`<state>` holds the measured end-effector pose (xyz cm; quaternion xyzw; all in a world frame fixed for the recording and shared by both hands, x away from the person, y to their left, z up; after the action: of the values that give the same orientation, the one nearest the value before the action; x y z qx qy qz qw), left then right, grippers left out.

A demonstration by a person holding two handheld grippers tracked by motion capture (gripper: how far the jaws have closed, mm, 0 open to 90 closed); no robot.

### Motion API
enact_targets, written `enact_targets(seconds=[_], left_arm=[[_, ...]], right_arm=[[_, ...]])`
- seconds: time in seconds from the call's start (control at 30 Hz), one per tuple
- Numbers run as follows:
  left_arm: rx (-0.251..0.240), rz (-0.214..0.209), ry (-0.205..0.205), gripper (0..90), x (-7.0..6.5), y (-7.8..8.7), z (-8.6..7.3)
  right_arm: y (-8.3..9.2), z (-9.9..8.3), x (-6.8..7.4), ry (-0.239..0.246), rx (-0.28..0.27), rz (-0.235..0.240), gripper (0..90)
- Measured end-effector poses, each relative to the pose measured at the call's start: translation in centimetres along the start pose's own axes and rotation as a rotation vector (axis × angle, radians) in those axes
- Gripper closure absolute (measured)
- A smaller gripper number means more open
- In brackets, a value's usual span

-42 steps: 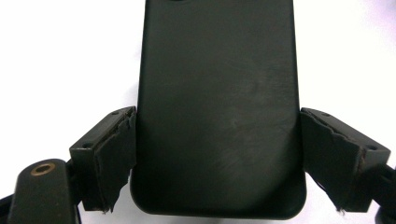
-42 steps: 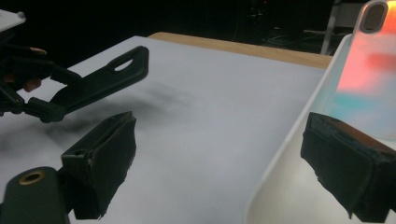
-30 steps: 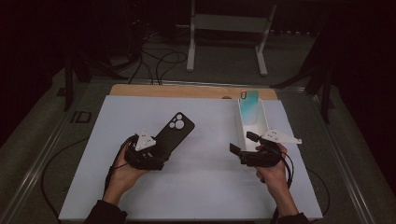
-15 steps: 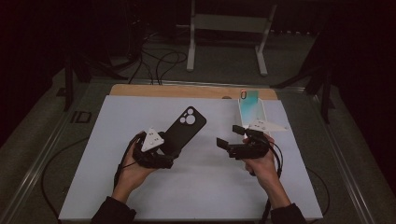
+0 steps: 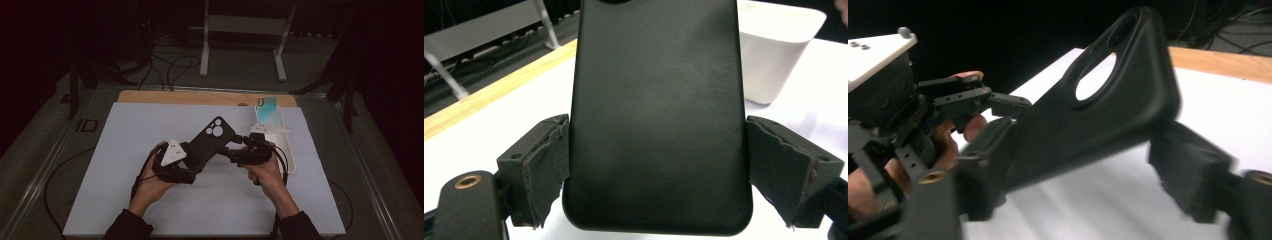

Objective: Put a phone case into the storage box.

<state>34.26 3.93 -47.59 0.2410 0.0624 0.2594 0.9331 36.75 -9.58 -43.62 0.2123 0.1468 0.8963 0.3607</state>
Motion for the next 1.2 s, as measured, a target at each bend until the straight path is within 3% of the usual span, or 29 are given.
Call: enact_targets(seconds=[0.1,0.13,0.17,0.27,0.43,0.63,0.8,1.2], left_arm=[[0.002,-0.005,-0.004,15.0,-0.2,-0.2,0.1],[0.002,-0.005,-0.003,15.0,-0.3,-0.4,0.1],[0.002,-0.005,-0.002,15.0,-0.3,-0.5,0.2],[-0.01,-0.008,0.002,14.9,-0.5,-0.7,0.3],[-0.009,-0.011,0.003,14.9,-0.7,-0.8,0.4],[-0.007,-0.02,0.007,14.9,-0.9,-1.2,0.4],[0.014,-0.02,0.008,14.8,-1.0,-1.5,0.1],[0.024,-0.005,0.007,14.7,-1.1,-1.7,-0.1]], right_arm=[[-0.5,0.0,0.1,-0.025,0.015,0.027,41.0],[-0.5,0.0,0.1,-0.025,0.015,0.027,41.0],[-0.8,-0.1,0.2,-0.038,0.025,0.037,48.5],[-1.1,-0.3,0.4,-0.042,0.041,0.031,56.3],[-1.3,-0.2,0.8,-0.062,0.04,0.052,62.9],[-1.1,0.1,1.3,-0.097,0.016,0.099,76.8],[-1.2,0.1,1.8,-0.081,0.016,0.117,80.7],[-1.5,0.0,2.3,-0.054,0.009,0.112,81.7]])
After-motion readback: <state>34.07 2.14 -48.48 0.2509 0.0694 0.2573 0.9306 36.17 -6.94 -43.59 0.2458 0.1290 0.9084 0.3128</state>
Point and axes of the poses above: each handheld gripper's, and its own axes: y roughly backward along the jaws, z roughly out of its top, x roughly to its left, the point moved 9 cm from there along -y, roughly forward along the jaws, and after that the axes turned 9 degrees about -z, right-handed, at the moved point
